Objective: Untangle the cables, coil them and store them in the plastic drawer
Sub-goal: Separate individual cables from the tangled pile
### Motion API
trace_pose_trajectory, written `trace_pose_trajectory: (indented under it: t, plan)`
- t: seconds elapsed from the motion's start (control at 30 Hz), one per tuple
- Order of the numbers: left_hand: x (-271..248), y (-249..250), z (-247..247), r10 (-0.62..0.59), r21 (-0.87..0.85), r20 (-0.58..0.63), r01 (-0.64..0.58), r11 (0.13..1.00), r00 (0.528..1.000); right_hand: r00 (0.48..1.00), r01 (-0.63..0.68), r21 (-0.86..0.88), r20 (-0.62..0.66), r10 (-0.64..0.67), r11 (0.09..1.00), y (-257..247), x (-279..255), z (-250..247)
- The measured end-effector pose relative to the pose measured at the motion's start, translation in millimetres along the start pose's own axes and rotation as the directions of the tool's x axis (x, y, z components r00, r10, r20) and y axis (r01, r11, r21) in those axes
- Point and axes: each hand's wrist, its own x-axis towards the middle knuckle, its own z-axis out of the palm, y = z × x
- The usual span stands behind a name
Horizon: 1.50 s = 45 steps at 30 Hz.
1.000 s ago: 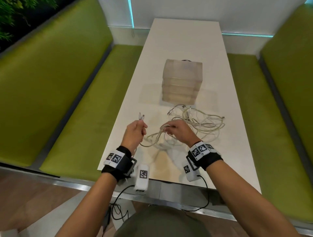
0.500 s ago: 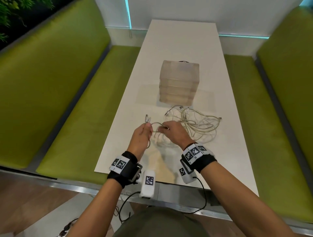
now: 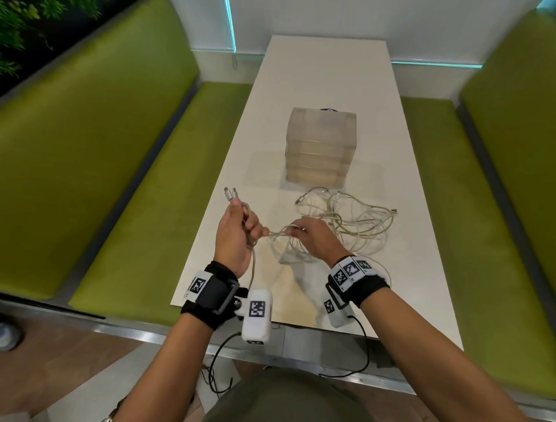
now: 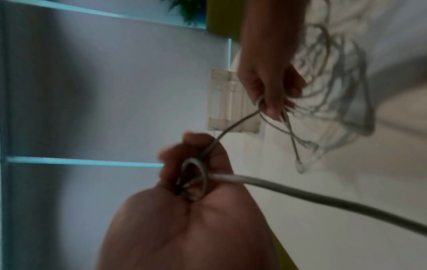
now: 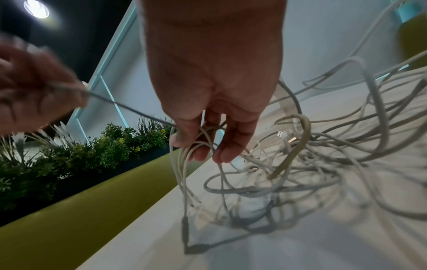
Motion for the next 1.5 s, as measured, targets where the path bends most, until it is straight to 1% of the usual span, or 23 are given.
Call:
trace_pose_trajectory:
  t: [0.07,0.13,0.2,0.23,0.33,0.37,0.4,0.43,0.5,0.57,0.6,0.67,0.73,0.8,0.9,1.0,1.07,1.13,1.2,1.27,1.37,1.43,1.5]
  plan:
    - [3.4,-7.2,-3.2,0.001,0.21,-0.039,0.007,0.978,0.999,1.0,0.01,0.025,-0.017,-0.009,1.0,-0.2,-1.8,-3.5]
    - [5.9,-18.9,-8.1,-0.041,0.431,-0.012,0.043,0.902,0.999,0.998,0.03,0.068,-0.049,-0.027,0.997,-1.9,-3.8,-7.6]
    - [6.2,-30.6,-12.2,-0.101,0.612,0.035,0.059,0.788,0.994,0.997,0.055,0.09,-0.057,-0.05,0.994,-7.2,-6.5,-10.5]
    - [6.5,-35.3,-13.6,-0.113,0.69,0.061,0.04,0.723,0.992,0.997,0.065,0.09,-0.051,-0.061,0.994,-10.6,-7.7,-10.7]
    - [6.7,-44.1,-13.4,-0.111,0.862,0.154,-0.079,0.501,0.982,0.995,0.091,0.081,-0.048,-0.087,0.993,-16.2,-10.0,-7.0]
    - [6.3,-45.3,-12.5,-0.096,0.886,0.167,-0.107,0.452,0.981,0.995,0.095,0.081,-0.051,-0.091,0.992,-17.9,-10.8,-6.6]
    - [6.2,-46.1,-13.1,-0.078,0.885,0.167,-0.114,0.452,0.983,0.995,0.092,0.078,-0.052,-0.088,0.993,-17.4,-10.2,-6.2]
    - [5.9,-45.1,-13.9,-0.064,0.853,0.153,-0.099,0.512,0.986,0.996,0.082,0.065,-0.046,-0.079,0.995,-16.3,-9.3,-6.6]
    - [2.4,-39.9,-13.6,-0.047,0.696,0.095,-0.032,0.717,0.994,0.998,0.058,0.013,-0.03,-0.057,0.998,-11.0,-7.2,-8.0]
    - [-4.5,-28.0,-10.3,-0.012,0.505,0.059,-0.02,0.863,0.998,0.999,0.024,-0.011,-0.031,-0.024,1.0,-2.0,-3.6,-8.0]
    - [-7.1,-19.5,-9.1,0.027,0.409,0.043,-0.042,0.912,0.999,0.999,-0.005,-0.012,-0.041,0.004,1.0,3.7,-2.2,-8.1]
    - [-7.2,-0.2,-8.6,0.109,0.233,-0.028,-0.099,0.967,0.994,0.995,-0.076,-0.008,-0.069,0.076,0.997,13.9,-2.7,-10.5]
    - [-1.4,12.2,-12.8,0.147,0.181,-0.099,-0.127,0.975,0.984,0.991,-0.088,0.007,-0.099,0.088,0.996,19.6,-4.9,-12.4]
    - [2.9,13.2,-17.5,0.135,0.294,-0.12,-0.095,0.951,0.984,0.994,-0.044,0.02,-0.095,0.046,0.999,15.7,-6.5,-13.0]
    - [1.1,-3.8,-12.6,0.047,0.499,-0.054,-0.014,0.866,0.997,0.997,0.053,0.028,-0.054,-0.052,0.998,-0.5,-7.8,-10.9]
    - [-4.1,-23.8,-1.4,-0.066,0.566,0.047,0.028,0.824,0.997,0.989,0.146,-0.067,-0.004,-0.146,0.987,-13.8,-10.5,-7.1]
    - [-6.0,-32.3,2.6,-0.111,0.595,0.05,0.059,0.801,0.993,0.992,0.125,-0.099,0.009,-0.125,0.987,-19.8,-12.6,-5.4]
    - [-5.6,-36.6,3.5,-0.131,0.6,0.012,0.098,0.794,0.991,0.99,0.139,-0.132,-0.009,-0.142,0.981,-22.5,-15.4,-4.7]
    - [-5.3,-38.8,2.6,-0.148,0.65,0.003,0.11,0.752,0.989,0.986,0.15,-0.119,-0.05,-0.156,0.982,-24.3,-19.2,-3.7]
    - [-7.0,-40.9,1.0,-0.2,0.696,0.031,0.122,0.707,0.979,0.984,0.133,-0.086,-0.105,-0.141,0.987,-25.6,-19.8,-5.0]
    - [-10.0,-40.8,1.1,-0.279,0.637,0.076,0.168,0.752,0.957,0.987,0.114,-0.073,-0.107,-0.121,0.991,-27.7,-19.9,-5.5]
    - [-12.2,-36.8,2.2,-0.271,0.602,0.076,0.172,0.78,0.96,0.989,0.105,-0.061,-0.098,-0.111,0.993,-26.8,-18.3,-4.1]
    - [-16.0,-29.9,1.9,-0.231,0.572,0.07,0.151,0.806,0.97,0.992,0.083,-0.078,-0.087,-0.09,0.993,-21.9,-14.2,-2.9]
